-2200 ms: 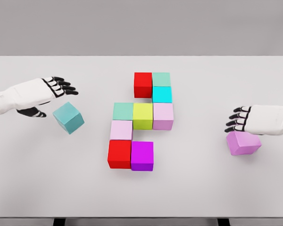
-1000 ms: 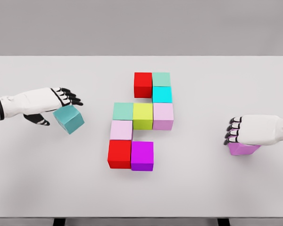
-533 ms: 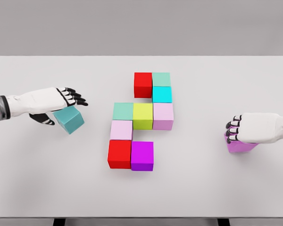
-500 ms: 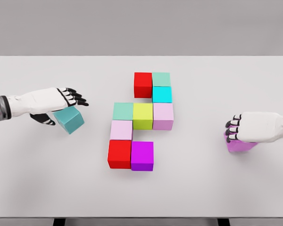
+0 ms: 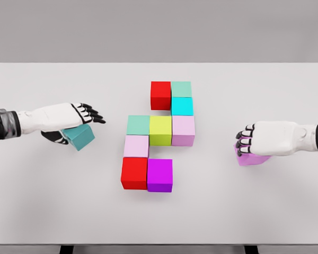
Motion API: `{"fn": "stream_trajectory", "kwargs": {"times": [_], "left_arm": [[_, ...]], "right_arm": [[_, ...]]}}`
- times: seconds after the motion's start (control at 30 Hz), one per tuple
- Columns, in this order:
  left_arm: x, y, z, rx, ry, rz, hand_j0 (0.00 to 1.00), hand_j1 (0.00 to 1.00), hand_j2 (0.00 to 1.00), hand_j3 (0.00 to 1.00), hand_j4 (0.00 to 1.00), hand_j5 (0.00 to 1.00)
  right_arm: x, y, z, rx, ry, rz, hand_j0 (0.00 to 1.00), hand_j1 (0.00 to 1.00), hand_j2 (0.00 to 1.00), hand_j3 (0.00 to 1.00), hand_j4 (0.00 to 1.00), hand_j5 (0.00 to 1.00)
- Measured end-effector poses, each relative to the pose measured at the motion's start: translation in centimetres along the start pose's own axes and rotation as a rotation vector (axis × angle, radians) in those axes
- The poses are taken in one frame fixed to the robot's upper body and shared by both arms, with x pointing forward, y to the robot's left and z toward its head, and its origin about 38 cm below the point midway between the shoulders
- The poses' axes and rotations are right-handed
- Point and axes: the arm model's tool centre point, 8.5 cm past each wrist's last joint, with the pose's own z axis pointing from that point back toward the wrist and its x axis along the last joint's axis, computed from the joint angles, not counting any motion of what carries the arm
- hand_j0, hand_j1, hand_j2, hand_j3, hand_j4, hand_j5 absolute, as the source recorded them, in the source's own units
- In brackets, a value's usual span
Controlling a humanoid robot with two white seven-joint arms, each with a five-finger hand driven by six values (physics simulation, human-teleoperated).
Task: Assemble the squares on the desktop into the number 2
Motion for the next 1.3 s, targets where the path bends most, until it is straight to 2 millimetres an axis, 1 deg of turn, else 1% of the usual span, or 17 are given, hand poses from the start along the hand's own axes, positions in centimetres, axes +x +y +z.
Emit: {"fn": "stream_trajectory", "kwargs": {"times": [0.3, 0.47, 0.53, 0.57, 0.67, 0.77, 0.93, 1.03, 1.2, 1.23, 1.27, 1.3], "left_arm": [[-0.6, -0.9, -0.4, -0.018, 0.016, 0.019, 1.00, 1.00, 1.00, 1.00, 1.00, 1.00], [-0.8, -1.1, -0.6, -0.021, 0.020, 0.026, 1.00, 1.00, 1.00, 1.00, 1.00, 1.00], [-0.8, -1.1, -0.6, -0.021, 0.021, 0.027, 0.88, 0.88, 0.88, 0.88, 0.88, 0.88], [-0.9, -0.8, -0.6, -0.018, 0.022, 0.023, 0.85, 0.85, 0.85, 0.85, 0.85, 0.85], [-1.1, -0.1, -0.5, -0.009, 0.026, 0.013, 0.85, 0.85, 0.85, 0.85, 0.85, 0.85], [-1.2, 0.2, -0.5, -0.006, 0.027, 0.009, 0.84, 0.84, 0.84, 0.84, 0.84, 0.84], [-1.2, 0.4, -0.5, -0.004, 0.028, 0.003, 0.67, 0.67, 0.67, 0.67, 0.67, 0.67], [-1.2, 0.4, -0.5, -0.003, 0.028, 0.005, 0.64, 0.64, 0.64, 0.64, 0.64, 0.64], [-1.3, 0.7, -0.4, 0.001, 0.030, 0.002, 0.65, 0.65, 0.65, 0.65, 0.65, 0.65], [-1.3, 0.8, -0.4, 0.002, 0.031, 0.001, 0.65, 0.65, 0.65, 0.65, 0.65, 0.65], [-1.3, 0.8, -0.4, 0.002, 0.031, 0.000, 0.65, 0.65, 0.65, 0.65, 0.65, 0.65], [-1.4, 0.9, -0.4, 0.004, 0.031, -0.001, 0.65, 0.65, 0.65, 0.65, 0.65, 0.65]], "right_arm": [[0.2, -1.5, -1.1, -0.060, -0.030, -0.018, 0.61, 0.61, 0.61, 0.61, 0.61, 0.61], [0.4, -1.8, -1.3, -0.088, -0.045, -0.049, 0.61, 0.61, 0.61, 0.61, 0.61, 0.61], [0.6, -1.7, -1.5, -0.095, -0.055, -0.063, 0.61, 0.61, 0.61, 0.61, 0.61, 0.61], [0.8, -1.7, -1.7, -0.099, -0.062, -0.070, 0.61, 0.61, 0.61, 0.61, 0.61, 0.61], [1.3, -1.5, -2.3, -0.106, -0.082, -0.086, 0.61, 0.61, 0.61, 0.61, 0.61, 0.61], [1.8, -1.8, -3.0, -0.125, -0.104, -0.101, 0.61, 0.61, 0.61, 0.61, 0.61, 0.61], [2.0, -2.4, -3.5, -0.157, -0.123, -0.129, 0.61, 0.61, 0.61, 0.61, 0.61, 0.61], [2.0, -2.7, -3.5, -0.178, -0.133, -0.155, 0.61, 0.61, 0.61, 0.61, 0.61, 0.61], [2.2, -2.8, -3.7, -0.194, -0.146, -0.180, 0.61, 0.61, 0.61, 0.61, 0.61, 0.61], [2.3, -2.8, -3.8, -0.194, -0.148, -0.183, 0.64, 0.64, 0.64, 0.64, 0.64, 0.64], [2.3, -2.8, -3.8, -0.194, -0.149, -0.184, 0.73, 0.73, 0.73, 0.73, 0.73, 0.73], [2.3, -2.8, -3.8, -0.194, -0.150, -0.185, 0.89, 0.89, 0.89, 0.89, 0.89, 0.89]]}}
